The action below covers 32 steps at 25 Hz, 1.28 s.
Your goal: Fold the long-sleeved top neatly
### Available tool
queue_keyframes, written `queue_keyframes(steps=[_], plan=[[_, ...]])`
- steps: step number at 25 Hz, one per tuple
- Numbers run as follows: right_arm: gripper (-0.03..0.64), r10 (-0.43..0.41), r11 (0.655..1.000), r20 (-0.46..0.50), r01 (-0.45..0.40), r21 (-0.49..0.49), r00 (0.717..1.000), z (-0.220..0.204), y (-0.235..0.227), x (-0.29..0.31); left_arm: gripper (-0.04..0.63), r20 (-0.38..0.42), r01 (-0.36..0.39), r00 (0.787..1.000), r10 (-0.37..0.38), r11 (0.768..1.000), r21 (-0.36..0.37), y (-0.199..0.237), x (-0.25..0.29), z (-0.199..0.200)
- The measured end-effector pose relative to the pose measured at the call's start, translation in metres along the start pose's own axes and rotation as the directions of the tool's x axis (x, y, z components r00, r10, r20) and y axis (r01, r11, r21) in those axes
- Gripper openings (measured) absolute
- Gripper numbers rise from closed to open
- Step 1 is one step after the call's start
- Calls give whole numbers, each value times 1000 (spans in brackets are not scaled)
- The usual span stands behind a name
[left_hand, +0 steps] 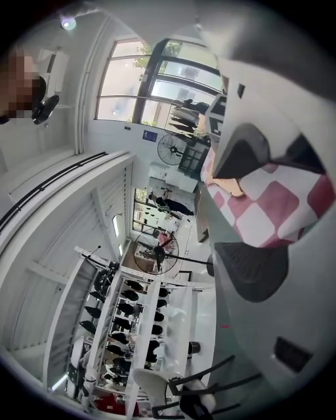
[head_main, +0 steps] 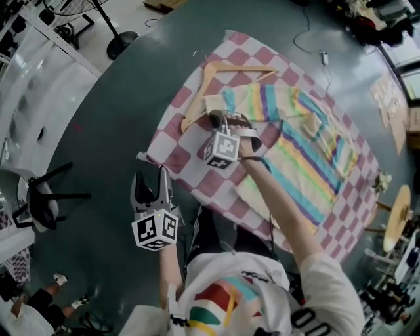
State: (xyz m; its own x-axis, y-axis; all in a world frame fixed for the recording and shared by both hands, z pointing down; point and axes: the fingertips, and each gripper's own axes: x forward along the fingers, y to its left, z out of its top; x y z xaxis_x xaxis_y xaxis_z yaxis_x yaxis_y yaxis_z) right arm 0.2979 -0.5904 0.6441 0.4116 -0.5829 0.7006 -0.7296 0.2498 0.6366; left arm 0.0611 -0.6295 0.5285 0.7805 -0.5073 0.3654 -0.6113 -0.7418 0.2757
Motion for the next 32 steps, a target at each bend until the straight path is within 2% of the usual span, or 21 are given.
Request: queue_keyframes(steps=[3, 6, 8, 10, 12, 14, 18, 22, 27, 29, 30, 32], plan=[[18, -64, 993, 36, 60, 106, 997, 7, -33, -14, 285, 8, 33, 999, -33, 999, 18, -13, 8, 9], [18, -146, 967, 61, 130, 219, 987, 4, -74, -33, 285, 7, 69, 998, -70, 997, 34, -32, 16, 14], [18, -212, 928, 62, 181, 327, 975, -10, -108, -49, 285, 7, 98, 995, -99, 994, 44, -51, 19, 16], [17, -289, 858, 42, 240, 455, 956, -34, -149, -70, 285, 5, 139, 990, -139, 988, 62, -74, 24, 19], [17, -368, 762, 5, 299, 574, 930, -67, -190, -94, 285, -3, 184, 983, -184, 980, 78, -99, 31, 19], [17, -432, 651, -42, 344, 677, 901, -107, -224, -121, 285, -16, 230, 973, -229, 969, 88, -128, 36, 15], [17, -493, 402, -192, 417, 815, 849, -214, -261, -179, 285, -41, 335, 942, -333, 936, 111, -192, 41, 7], [17, -502, 148, -380, 510, 847, 777, -334, -258, -239, 285, -82, 412, 911, -404, 900, 143, -247, 52, -4], [17, -450, -100, -557, 581, 808, 698, -475, -209, -299, 285, -131, 491, 871, -474, 852, 180, -308, 59, -19], [17, -407, -194, -601, 578, 792, 688, -518, -179, -311, 285, -150, 507, 862, -485, 839, 198, -325, 63, -26], [18, -373, -242, -615, 567, 788, 695, -533, -161, -315, 285, -161, 514, 857, -489, 834, 201, -332, 65, -30], [18, -287, -351, -620, 522, 778, 730, -557, -118, -310, 285, -181, 526, 850, -496, 825, 208, -343, 66, -37]])
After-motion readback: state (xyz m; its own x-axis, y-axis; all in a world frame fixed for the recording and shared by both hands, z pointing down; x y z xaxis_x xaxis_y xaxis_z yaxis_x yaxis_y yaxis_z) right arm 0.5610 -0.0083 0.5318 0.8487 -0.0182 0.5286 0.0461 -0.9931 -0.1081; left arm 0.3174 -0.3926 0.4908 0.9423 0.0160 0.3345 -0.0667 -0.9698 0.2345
